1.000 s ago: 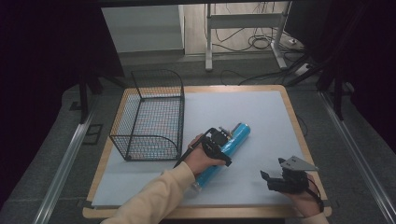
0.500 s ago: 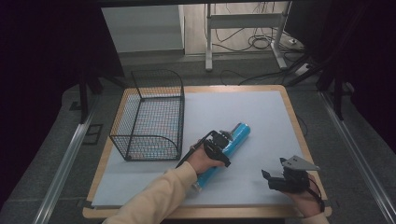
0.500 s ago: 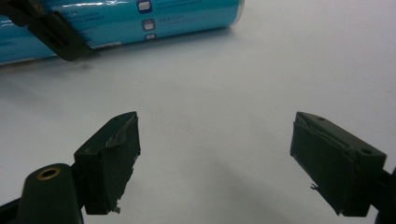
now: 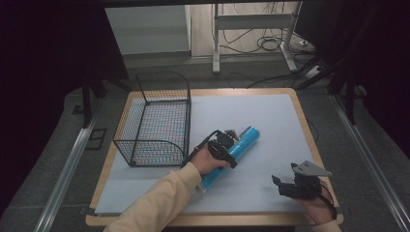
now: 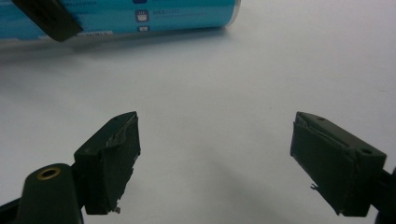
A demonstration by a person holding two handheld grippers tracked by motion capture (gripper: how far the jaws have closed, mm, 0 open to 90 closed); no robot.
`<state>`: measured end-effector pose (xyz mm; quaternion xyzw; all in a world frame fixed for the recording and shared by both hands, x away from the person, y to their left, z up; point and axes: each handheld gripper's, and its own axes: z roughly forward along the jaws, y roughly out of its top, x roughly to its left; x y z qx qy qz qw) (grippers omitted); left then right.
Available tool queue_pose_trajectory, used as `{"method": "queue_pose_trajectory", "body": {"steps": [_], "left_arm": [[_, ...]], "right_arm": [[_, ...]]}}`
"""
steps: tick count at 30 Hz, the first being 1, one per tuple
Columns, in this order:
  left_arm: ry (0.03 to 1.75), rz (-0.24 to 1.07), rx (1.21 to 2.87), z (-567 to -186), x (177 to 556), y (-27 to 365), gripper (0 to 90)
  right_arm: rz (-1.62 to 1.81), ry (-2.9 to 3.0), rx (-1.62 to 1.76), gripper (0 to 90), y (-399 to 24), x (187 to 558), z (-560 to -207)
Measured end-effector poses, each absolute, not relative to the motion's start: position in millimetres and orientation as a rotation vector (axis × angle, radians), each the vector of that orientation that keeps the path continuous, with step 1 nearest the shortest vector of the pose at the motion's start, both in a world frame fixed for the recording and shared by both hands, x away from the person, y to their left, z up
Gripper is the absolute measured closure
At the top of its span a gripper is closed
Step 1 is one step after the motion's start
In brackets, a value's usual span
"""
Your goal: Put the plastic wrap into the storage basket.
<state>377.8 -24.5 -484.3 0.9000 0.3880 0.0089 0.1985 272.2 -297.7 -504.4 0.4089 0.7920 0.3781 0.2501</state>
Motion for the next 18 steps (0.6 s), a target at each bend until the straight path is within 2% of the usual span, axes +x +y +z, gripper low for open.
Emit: {"method": "queue_pose_trajectory", "body": {"steps": [10,18], "left_arm": [[1.051,0.042,2.496,-476,374,-21,31.1],[1.013,0.100,2.449,-455,375,-19,31.3]], "right_arm": [[1.024,2.149,1.117,16.3,-298,272,-504],[1.026,2.145,1.117,16.3,-299,272,-504]]}}
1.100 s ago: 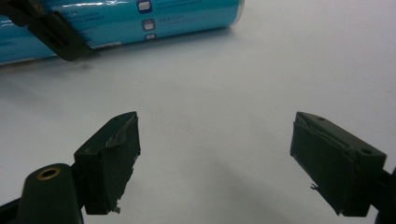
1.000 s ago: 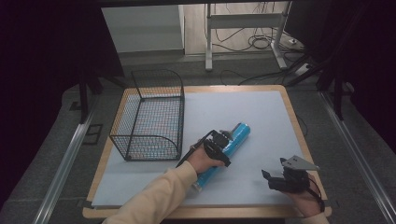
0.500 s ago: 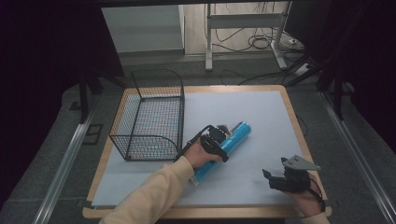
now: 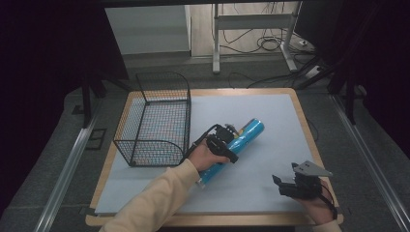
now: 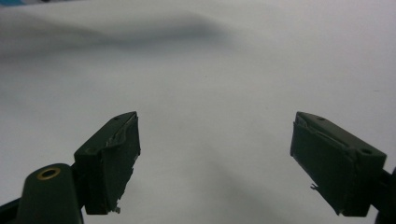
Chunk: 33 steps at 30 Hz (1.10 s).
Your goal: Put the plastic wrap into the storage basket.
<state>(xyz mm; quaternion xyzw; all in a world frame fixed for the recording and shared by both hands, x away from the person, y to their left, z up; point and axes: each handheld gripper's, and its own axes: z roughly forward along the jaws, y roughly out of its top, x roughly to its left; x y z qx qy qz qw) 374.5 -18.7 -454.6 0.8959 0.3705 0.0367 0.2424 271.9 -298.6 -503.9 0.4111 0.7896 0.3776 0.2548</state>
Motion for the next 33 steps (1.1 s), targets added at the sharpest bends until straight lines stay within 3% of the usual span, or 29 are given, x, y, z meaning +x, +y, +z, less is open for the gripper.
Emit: {"method": "queue_pose_trajectory", "body": {"steps": [33], "left_arm": [[0.982,0.121,2.339,-403,387,1,31.5]], "right_arm": [[1.032,2.148,1.119,16.3,-299,272,-505]]}}
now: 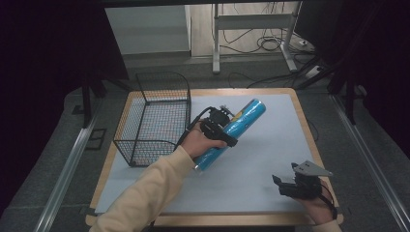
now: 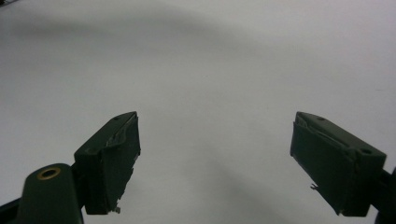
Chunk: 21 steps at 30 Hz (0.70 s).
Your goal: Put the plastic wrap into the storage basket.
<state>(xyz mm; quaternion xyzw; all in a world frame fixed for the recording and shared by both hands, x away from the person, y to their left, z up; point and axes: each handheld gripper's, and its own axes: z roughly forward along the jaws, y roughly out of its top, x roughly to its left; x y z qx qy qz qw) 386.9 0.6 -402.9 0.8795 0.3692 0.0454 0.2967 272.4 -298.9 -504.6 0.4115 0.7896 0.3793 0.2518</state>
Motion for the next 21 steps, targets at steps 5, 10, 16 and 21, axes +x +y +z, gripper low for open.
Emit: {"method": "queue_pose_trajectory", "body": {"steps": [5,10,16,21], "left_arm": [[0.985,0.137,2.324,-393,391,4,31.5],[0.980,0.128,2.312,-386,396,7,31.6],[0.980,0.144,2.299,-379,400,8,31.6],[1.000,0.167,2.294,-372,404,9,31.6]], "right_arm": [[1.031,2.149,1.116,16.4,-299,272,-505],[1.030,2.148,1.120,16.4,-299,273,-505],[1.025,2.151,1.116,16.4,-299,272,-505],[1.024,2.152,1.117,16.4,-299,273,-505]]}}
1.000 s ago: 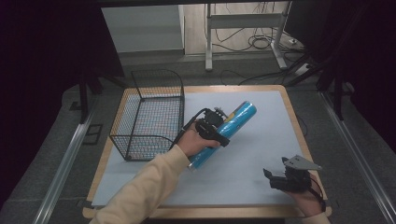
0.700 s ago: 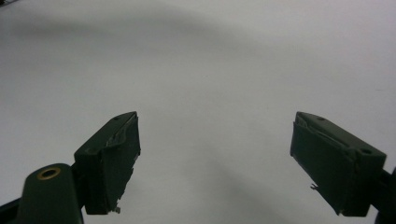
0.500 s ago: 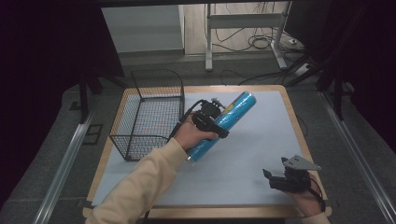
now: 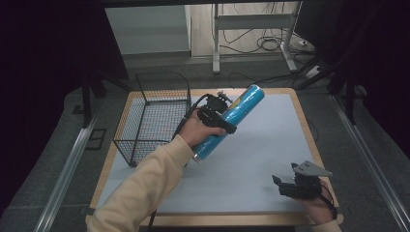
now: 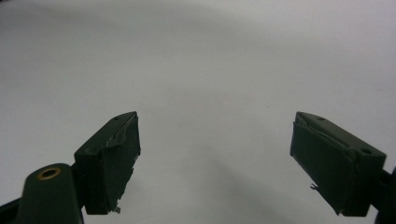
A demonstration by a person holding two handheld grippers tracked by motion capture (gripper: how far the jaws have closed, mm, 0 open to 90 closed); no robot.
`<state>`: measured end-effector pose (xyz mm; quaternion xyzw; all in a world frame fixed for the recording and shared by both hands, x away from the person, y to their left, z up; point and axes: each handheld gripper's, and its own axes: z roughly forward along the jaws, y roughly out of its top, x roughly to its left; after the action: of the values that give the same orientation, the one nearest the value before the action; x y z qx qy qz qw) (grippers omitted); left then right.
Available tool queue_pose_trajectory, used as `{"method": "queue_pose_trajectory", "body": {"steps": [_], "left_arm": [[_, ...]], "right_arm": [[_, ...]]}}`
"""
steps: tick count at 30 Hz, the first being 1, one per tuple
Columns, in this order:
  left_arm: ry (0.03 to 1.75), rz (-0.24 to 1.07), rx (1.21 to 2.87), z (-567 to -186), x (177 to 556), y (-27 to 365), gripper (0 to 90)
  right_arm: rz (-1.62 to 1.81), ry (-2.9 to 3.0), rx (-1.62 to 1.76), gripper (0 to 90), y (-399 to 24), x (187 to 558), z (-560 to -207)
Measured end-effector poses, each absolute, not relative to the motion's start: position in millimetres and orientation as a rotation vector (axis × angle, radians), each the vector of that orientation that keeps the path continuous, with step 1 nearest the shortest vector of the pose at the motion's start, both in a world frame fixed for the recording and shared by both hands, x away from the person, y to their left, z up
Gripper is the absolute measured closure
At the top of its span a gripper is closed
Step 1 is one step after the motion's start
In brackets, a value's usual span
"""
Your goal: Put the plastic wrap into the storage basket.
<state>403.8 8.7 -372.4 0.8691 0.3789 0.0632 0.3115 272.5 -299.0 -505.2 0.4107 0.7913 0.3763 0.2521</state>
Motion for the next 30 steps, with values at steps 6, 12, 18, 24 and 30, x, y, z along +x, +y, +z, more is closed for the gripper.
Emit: {"method": "queue_pose_trajectory", "body": {"steps": [6,12,18,24,30], "left_arm": [[1.009,0.200,2.272,-363,412,13,31.6],[1.015,0.220,2.251,-356,419,19,31.6],[1.029,0.248,2.253,-350,426,24,31.6],[1.041,0.278,2.253,-346,433,30,31.6],[1.063,0.310,2.243,-341,442,37,31.7]], "right_arm": [[1.026,2.152,1.118,16.4,-299,273,-505],[1.028,2.151,1.115,16.4,-299,273,-505],[1.031,2.147,1.120,16.4,-299,272,-504],[1.029,2.146,1.116,16.4,-300,273,-505],[1.033,2.144,1.120,16.4,-300,272,-504]]}}
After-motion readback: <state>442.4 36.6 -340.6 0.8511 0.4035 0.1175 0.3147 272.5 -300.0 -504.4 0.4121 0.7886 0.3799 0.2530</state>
